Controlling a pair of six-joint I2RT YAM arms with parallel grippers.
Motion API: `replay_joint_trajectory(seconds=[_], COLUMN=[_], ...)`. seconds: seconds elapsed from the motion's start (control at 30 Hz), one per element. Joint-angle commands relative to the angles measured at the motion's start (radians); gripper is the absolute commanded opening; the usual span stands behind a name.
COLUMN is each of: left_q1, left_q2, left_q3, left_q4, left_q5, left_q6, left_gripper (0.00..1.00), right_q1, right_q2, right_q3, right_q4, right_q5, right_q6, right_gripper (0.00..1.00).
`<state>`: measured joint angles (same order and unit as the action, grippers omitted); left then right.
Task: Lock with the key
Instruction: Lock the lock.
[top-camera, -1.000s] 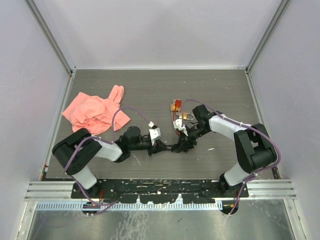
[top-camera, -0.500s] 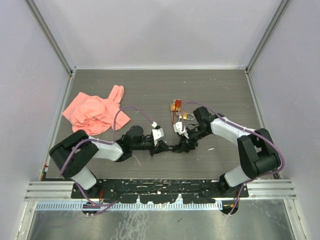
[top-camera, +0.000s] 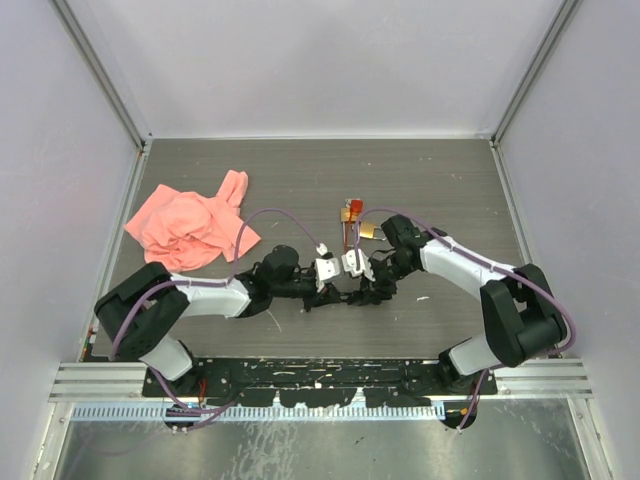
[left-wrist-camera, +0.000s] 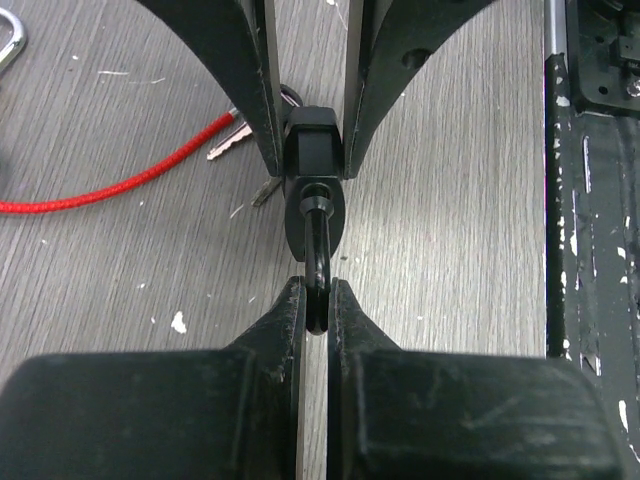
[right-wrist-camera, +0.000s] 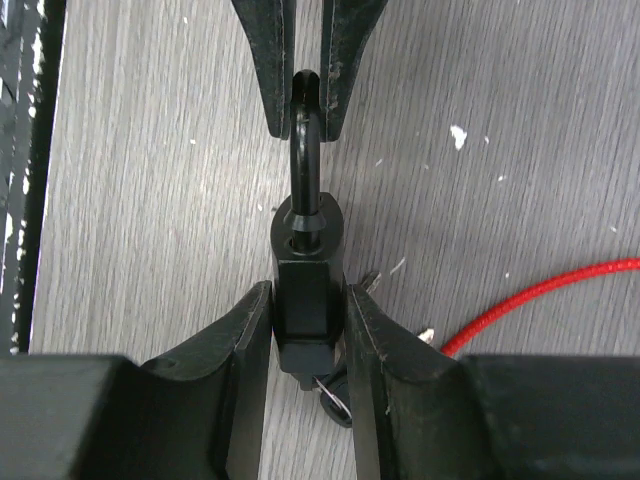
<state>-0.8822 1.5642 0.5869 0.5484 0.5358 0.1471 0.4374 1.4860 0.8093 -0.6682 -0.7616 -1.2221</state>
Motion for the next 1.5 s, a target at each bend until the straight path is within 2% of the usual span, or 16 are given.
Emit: replay_joint_trajectory(seconds=[0.0,0.1,0.3,0.47,0.67,0.8,0.93,1.1,1.37,1.47], left_q1=[-0.062,-0.076,-0.093,-0.102,-0.140,-0.172,-0.186,-0.207,-0.222,-0.223], left_q2=[0.032,0.077,0.159,0.257,0.348,0.379,0.422,0.491,0.572,0.567], left_q3=[0.112,0.151,0.242,0.344,0.462,0.519,0.588,0.677,0.789,0.805], left_q4=[0.057,0.076,0.090,0.124,0.109,0.074,0.042,0.029,-0.037,-0.054], left_q5=[0.018,0.023,0.023,0.037,0.048,0.051,0.088,0.128,0.137,0.137], left_q6=[-0.004,-0.020,-0.041,-0.081,-0.105,-0.101,-0.127,-0.161,-0.167,-0.159], left_gripper=[0.00,0.00,0.00,0.00,0.00,0.00,0.00,0.00,0.00,0.00], right_q1=[0.015,-0.039,-0.239,-0.385,-0.606,-0.721,-0.751,-0.818,-0.953,-0.958], right_q2=[0.050,0.048,0.097,0.138,0.240,0.228,0.163,0.140,0.268,0.238], right_q3=[-0.085,-0.083,-0.053,-0.068,-0.005,-0.021,-0.088,-0.130,-0.019,-0.038], right_q4=[-0.075,-0.124,-0.232,-0.287,-0.462,-0.459,-0.357,-0.313,-0.460,-0.424], right_q5=[0.308,0.300,0.230,0.225,0.170,0.148,0.176,0.184,0.109,0.066], right_q6=[-0.035,-0.083,-0.251,-0.446,-0.737,-0.860,-0.875,-0.933,-1.045,-1.034], right_gripper=[0.01,0.01,0.01,0.01,0.01,0.01,0.01,0.01,0.01,0.01])
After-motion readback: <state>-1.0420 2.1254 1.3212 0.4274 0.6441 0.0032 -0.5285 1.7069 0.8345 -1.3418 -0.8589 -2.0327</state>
